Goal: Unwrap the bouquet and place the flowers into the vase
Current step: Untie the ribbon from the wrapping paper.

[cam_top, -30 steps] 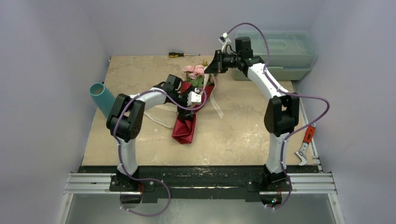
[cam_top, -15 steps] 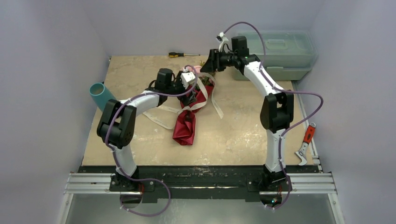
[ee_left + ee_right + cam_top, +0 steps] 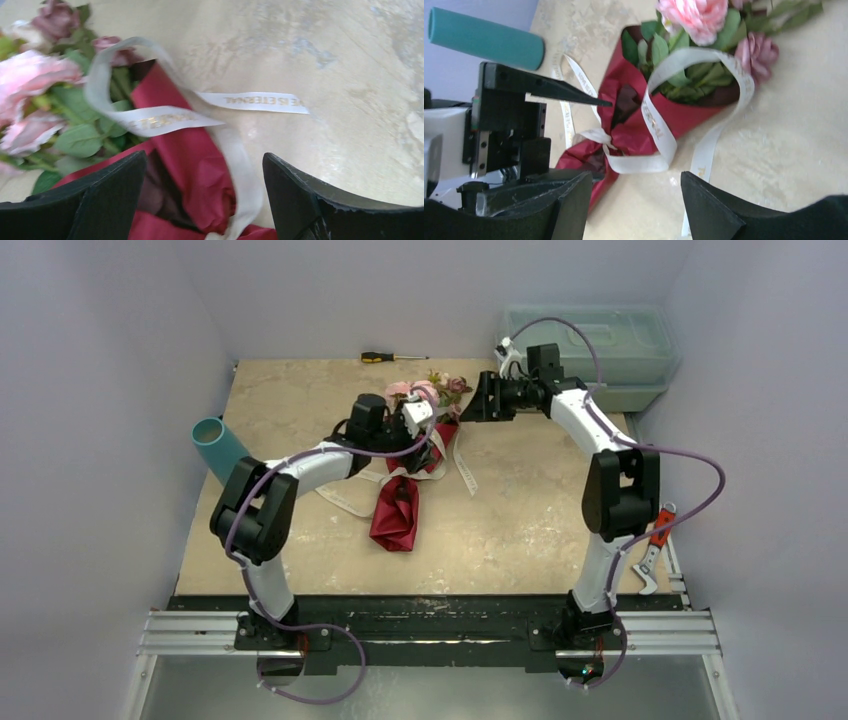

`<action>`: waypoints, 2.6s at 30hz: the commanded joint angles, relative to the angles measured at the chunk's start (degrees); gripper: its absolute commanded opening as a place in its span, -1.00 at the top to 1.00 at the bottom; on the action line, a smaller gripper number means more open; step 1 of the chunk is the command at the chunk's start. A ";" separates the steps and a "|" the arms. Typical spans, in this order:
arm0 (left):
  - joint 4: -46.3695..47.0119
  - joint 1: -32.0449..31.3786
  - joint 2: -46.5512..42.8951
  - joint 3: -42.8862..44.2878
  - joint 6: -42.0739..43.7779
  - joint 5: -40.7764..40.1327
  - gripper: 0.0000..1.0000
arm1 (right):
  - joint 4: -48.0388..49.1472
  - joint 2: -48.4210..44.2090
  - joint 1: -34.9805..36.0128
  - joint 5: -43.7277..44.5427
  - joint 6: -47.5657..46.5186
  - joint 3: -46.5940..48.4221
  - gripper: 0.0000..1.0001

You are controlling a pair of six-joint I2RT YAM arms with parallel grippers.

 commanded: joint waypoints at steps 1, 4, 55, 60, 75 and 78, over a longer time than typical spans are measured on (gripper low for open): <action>0.36 -3.57 -0.85 1.03 -1.53 -3.24 -0.67 | -0.76 -5.37 -0.12 2.54 -2.01 -6.88 -0.37; 4.07 -3.60 0.48 2.51 -6.39 -3.10 -0.62 | 0.20 -5.45 -0.28 7.34 -2.91 -8.82 -0.35; 15.92 5.86 -3.98 4.00 -23.15 12.15 -1.00 | 24.90 6.40 12.46 -6.94 9.69 21.62 1.00; 14.62 5.94 -3.56 3.74 -24.83 4.97 -0.95 | 31.68 10.07 13.23 -7.48 16.49 26.71 1.00; 16.21 8.91 -3.80 5.46 -28.69 -2.49 1.00 | 36.08 9.91 13.22 -7.23 21.62 25.76 0.42; 15.62 10.71 -3.86 6.85 -30.86 -3.35 1.00 | 29.95 8.94 12.38 -5.91 16.84 24.24 -0.17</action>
